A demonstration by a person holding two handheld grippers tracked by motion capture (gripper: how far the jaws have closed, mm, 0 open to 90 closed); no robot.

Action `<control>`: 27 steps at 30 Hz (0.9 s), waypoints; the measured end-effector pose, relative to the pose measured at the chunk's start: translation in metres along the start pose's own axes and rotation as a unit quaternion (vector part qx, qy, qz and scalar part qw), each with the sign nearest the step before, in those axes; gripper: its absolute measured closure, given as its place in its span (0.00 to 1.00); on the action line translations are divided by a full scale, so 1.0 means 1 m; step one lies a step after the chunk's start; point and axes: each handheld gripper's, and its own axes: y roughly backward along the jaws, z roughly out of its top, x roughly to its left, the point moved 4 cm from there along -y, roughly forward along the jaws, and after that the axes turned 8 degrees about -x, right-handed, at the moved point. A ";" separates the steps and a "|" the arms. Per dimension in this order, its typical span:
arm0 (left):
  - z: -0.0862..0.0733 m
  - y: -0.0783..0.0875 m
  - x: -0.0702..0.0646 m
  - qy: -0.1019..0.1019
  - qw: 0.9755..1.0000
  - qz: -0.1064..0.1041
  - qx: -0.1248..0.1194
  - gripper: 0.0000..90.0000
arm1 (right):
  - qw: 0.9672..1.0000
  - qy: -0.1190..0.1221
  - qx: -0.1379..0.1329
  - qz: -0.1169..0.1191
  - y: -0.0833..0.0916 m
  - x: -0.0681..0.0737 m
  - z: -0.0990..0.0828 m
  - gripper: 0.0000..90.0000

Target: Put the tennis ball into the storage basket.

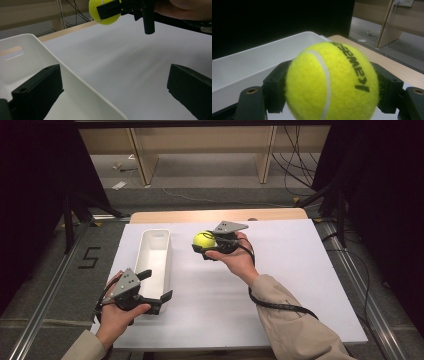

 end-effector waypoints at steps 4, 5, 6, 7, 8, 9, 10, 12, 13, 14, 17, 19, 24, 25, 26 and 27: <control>0.000 0.000 0.000 0.001 1.000 -0.001 -0.002 0.00 | 1.000 -0.001 -0.003 0.002 -0.003 0.002 0.002 0.30; 0.000 0.000 0.000 0.001 1.000 -0.001 -0.002 0.00 | 1.000 0.000 -0.003 0.003 -0.004 0.002 0.003 0.30; 0.000 0.000 0.000 0.000 1.000 0.000 -0.001 0.00 | 1.000 -0.001 -0.002 0.003 -0.004 0.003 0.003 0.30; 0.001 0.000 0.000 0.001 1.000 -0.001 -0.002 0.00 | 1.000 0.000 -0.002 0.005 -0.005 0.004 0.003 0.30; 0.001 0.000 0.000 0.001 1.000 0.000 -0.003 0.00 | 1.000 0.000 -0.002 0.006 -0.006 0.005 0.003 0.30; 0.001 0.000 0.000 0.000 1.000 0.000 -0.003 0.00 | 1.000 0.001 -0.002 0.007 -0.006 0.005 0.003 0.30; 0.001 0.000 0.000 0.001 1.000 0.000 -0.003 0.00 | 1.000 -0.001 -0.002 0.008 -0.007 0.006 0.003 0.30; 0.000 0.001 0.000 0.001 1.000 0.000 -0.002 0.00 | 1.000 0.000 -0.004 0.009 -0.007 0.007 0.004 0.30; 0.000 0.001 0.000 0.000 1.000 0.000 -0.001 0.00 | 1.000 0.000 -0.004 0.009 -0.007 0.007 0.004 0.30; 0.001 0.001 0.000 0.000 1.000 0.000 -0.002 0.00 | 1.000 0.000 -0.004 0.010 -0.008 0.007 0.004 0.30; 0.001 0.001 0.000 0.000 1.000 0.000 -0.003 0.00 | 1.000 0.000 -0.003 0.009 -0.008 0.007 0.004 0.30; 0.001 0.001 0.000 0.000 1.000 0.000 -0.003 0.00 | 1.000 0.000 -0.004 0.009 -0.008 0.007 0.004 0.30; 0.001 0.001 0.000 0.000 1.000 -0.001 -0.004 0.00 | 1.000 0.000 -0.006 0.009 -0.010 0.009 0.006 0.30; 0.001 0.001 0.000 0.000 1.000 -0.001 -0.003 0.00 | 1.000 0.000 -0.005 0.009 -0.010 0.009 0.006 0.30; 0.001 0.000 0.000 0.000 1.000 -0.001 -0.003 0.00 | 1.000 0.000 -0.006 0.009 -0.011 0.009 0.006 0.30; 0.001 0.000 0.000 0.001 1.000 -0.001 -0.003 0.00 | 1.000 0.000 -0.006 0.009 -0.011 0.009 0.006 0.30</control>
